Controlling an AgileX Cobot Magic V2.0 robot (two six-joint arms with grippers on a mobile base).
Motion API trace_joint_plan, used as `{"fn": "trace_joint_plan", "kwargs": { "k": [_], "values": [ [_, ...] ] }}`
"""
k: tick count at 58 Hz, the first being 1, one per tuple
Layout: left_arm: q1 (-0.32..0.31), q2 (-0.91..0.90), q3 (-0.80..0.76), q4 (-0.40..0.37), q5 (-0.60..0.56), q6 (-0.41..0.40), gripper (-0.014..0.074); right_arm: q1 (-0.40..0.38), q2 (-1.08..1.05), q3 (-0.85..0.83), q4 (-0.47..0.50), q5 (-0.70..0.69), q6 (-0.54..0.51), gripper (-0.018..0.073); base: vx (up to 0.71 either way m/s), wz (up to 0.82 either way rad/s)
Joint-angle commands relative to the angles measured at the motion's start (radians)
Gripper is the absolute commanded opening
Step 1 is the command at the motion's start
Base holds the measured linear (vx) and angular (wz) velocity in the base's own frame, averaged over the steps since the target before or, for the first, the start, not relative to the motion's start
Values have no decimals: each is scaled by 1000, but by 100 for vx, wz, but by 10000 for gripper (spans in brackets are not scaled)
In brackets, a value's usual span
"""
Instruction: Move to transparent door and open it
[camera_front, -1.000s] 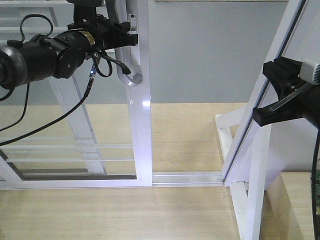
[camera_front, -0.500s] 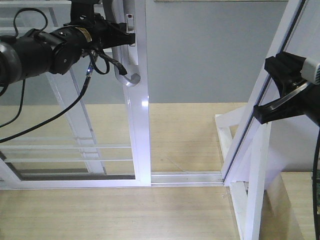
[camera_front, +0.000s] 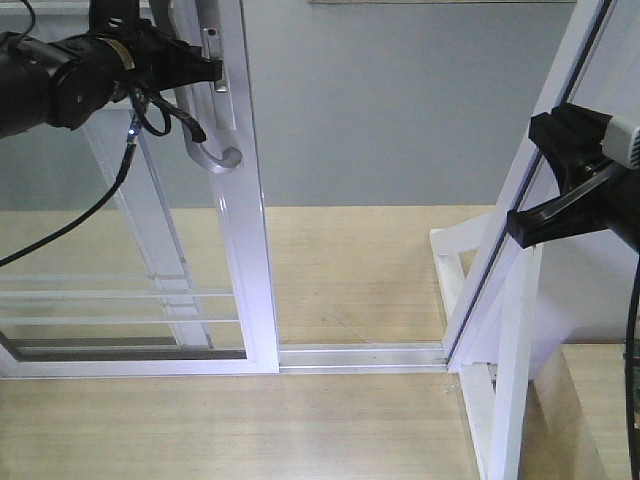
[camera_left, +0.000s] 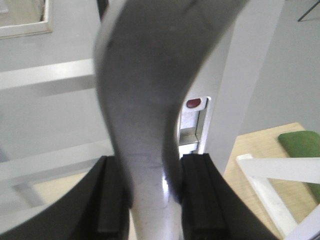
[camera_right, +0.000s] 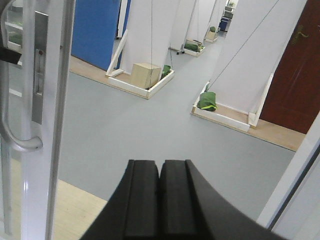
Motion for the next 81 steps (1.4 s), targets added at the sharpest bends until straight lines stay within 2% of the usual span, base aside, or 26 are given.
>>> {"fn": "trace_joint_plan", "kwargs": {
  "k": [1, 17, 29, 44, 56, 65, 81],
  "values": [
    [21, -98, -30, 16, -45, 1, 0, -4, -15, -31, -7, -89, -10, -8, 0, 0],
    [78, -137, -29, 21, 48, 2, 0, -4, -15, -31, -7, -89, -10, -8, 0, 0],
    [122, -179, -29, 95, 130, 0, 0, -4, -15, -31, -6, -89, -10, -8, 0, 0],
    [120, -256, 1, 86, 202, 1, 0, -4, -15, -31, -6, -89, -7, -8, 0, 0],
    [120, -435, 239, 86, 112, 2, 0, -4, -15, -31, -5, -62, 1, -8, 0, 0],
    [118, -619, 443, 86, 32, 2, 0, -4, -57, -31, 2, 30, 62, -5, 0, 0],
    [118, -962, 709, 67, 54, 10, 0, -4, -244, -31, 2, 262, 49, -3, 0, 0]
  ]
}}
